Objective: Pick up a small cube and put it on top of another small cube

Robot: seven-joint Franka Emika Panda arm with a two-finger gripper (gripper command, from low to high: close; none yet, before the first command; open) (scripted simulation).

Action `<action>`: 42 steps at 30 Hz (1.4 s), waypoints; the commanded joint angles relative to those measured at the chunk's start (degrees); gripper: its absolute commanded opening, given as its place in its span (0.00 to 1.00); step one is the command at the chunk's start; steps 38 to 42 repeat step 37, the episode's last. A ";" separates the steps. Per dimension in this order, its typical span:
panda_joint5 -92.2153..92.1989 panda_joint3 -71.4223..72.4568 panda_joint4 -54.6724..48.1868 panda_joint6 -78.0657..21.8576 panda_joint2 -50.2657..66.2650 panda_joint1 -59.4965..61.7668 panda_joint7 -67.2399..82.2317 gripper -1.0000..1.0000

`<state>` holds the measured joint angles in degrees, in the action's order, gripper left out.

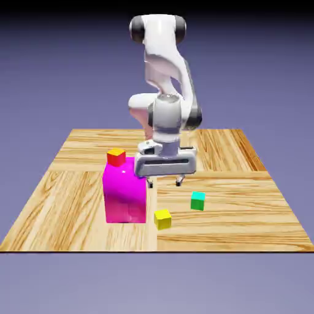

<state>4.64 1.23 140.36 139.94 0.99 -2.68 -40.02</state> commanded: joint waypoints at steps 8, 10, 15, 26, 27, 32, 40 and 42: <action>2.29 0.61 -10.19 -16.82 16.61 -0.92 1.20 0.50; 2.69 0.71 -11.99 -19.79 19.55 -1.09 1.42 0.50; 4.00 -0.10 -8.67 -10.14 25.91 -0.98 0.46 0.50; 1.30 11.16 -2.88 -21.58 8.92 -7.33 -0.54 0.00; 1.02 13.19 -1.10 -21.93 6.84 -8.55 -0.92 0.00; 3.12 15.87 5.48 -14.80 7.84 -11.08 -3.56 0.00; 3.37 15.76 5.78 -14.08 8.30 -11.10 -3.74 1.00; 3.37 15.76 5.78 -14.08 8.30 -11.10 -3.74 1.00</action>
